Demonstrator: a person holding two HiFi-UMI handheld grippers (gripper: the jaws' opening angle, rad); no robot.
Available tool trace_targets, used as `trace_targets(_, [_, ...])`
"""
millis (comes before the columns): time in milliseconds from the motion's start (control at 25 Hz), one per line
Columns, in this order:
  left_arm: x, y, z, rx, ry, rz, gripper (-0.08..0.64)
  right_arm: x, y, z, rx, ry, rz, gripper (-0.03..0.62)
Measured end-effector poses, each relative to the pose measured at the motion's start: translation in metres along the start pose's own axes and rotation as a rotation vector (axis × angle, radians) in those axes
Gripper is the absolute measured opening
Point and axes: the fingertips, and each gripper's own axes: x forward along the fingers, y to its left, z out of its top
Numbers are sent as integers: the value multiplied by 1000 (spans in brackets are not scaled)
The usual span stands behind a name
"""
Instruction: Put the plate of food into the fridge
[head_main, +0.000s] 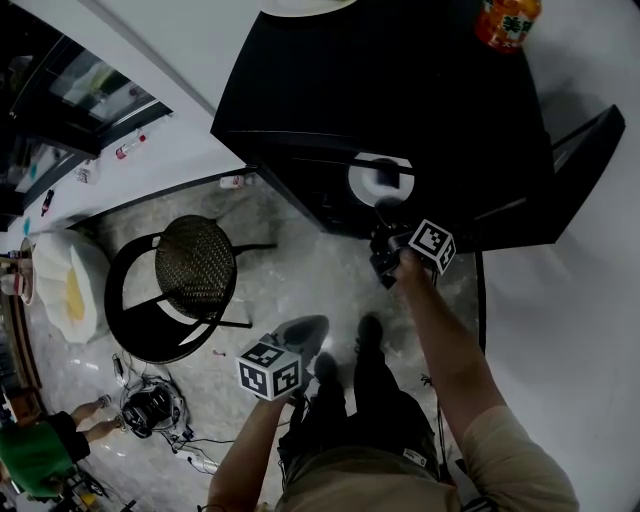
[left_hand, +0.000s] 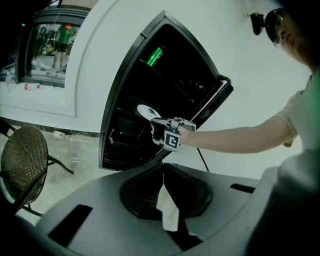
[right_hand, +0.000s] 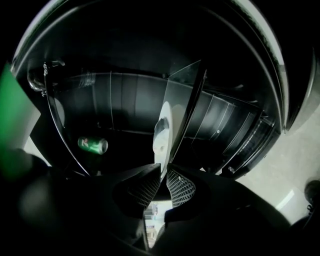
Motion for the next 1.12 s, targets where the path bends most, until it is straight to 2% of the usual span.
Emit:
trace_targets(280, [-7, 4, -7, -10, -3, 13, 12, 5, -1, 4, -9, -20, -23, 43])
trace_targets(800, [-4, 5, -8, -14, -1, 10, 12, 5, 0, 4, 19, -21, -12, 43])
trace_targets(1120, [-4, 7, -10, -17, 5, 8, 12, 3, 2, 0, -16, -4, -5, 41])
